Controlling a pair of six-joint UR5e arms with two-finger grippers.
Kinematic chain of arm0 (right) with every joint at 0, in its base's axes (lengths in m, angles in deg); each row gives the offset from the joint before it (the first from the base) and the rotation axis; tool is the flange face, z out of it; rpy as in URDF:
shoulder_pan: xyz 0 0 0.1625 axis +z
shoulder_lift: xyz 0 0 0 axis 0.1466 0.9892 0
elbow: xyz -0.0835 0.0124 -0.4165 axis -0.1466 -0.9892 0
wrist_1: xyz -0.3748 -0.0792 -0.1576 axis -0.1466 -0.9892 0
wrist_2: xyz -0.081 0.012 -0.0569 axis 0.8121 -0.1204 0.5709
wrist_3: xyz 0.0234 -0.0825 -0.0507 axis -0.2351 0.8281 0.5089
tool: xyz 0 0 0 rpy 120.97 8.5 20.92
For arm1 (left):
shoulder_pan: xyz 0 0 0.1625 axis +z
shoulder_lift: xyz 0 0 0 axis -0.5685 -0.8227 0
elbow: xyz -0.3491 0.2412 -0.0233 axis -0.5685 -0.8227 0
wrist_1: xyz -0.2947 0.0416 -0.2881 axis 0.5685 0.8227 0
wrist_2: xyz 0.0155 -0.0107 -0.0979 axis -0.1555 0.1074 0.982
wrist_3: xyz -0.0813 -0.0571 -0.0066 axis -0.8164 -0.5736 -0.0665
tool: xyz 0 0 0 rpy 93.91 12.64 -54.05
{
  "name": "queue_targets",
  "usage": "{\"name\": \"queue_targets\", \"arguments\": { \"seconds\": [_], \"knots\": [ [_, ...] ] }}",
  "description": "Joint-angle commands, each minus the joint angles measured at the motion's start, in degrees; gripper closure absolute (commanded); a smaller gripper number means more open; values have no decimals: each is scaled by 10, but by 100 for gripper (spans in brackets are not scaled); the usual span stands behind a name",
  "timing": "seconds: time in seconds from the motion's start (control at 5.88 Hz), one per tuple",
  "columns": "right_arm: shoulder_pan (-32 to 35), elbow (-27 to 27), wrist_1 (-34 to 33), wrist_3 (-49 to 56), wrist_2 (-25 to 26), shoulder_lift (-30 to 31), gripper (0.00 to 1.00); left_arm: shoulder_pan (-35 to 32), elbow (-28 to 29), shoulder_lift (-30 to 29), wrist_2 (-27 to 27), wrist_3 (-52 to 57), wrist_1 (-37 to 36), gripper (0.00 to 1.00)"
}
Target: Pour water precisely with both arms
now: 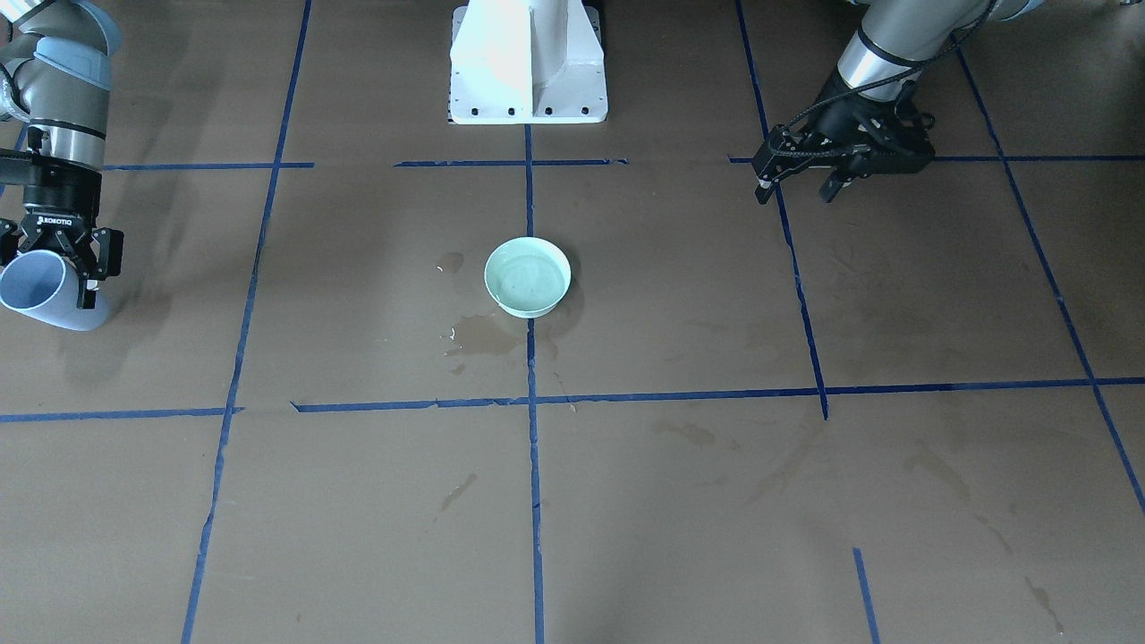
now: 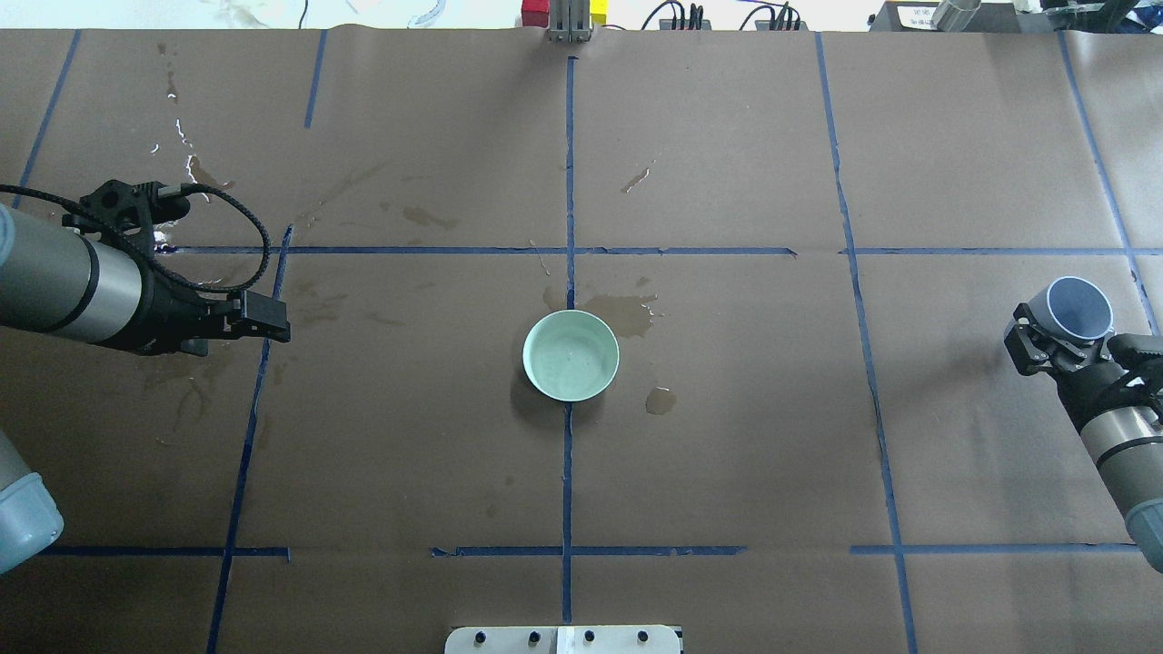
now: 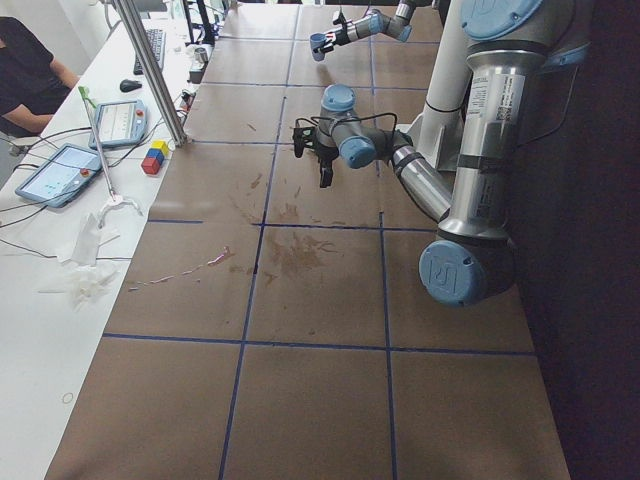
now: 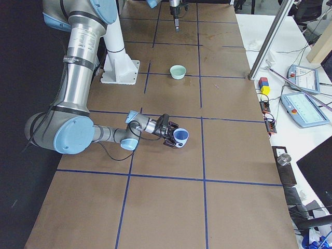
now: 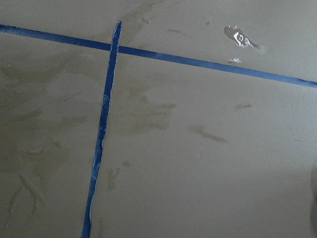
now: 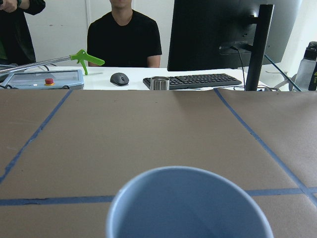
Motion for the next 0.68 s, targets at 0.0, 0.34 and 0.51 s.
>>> {"name": "queue_targets", "arguments": {
  "seconds": [0.0,0.34,0.51],
  "knots": [
    [-1,-1,0,0,-4,-2,96,0,-3,1,-1,-1,0,0],
    [-2,-8,-2,0,-4,-2,94,-1,-9,2,0,0,0,0],
    [-3,-14,-1,0,-4,-2,94,-1,-9,2,0,-1,-1,0]
  ]
}}
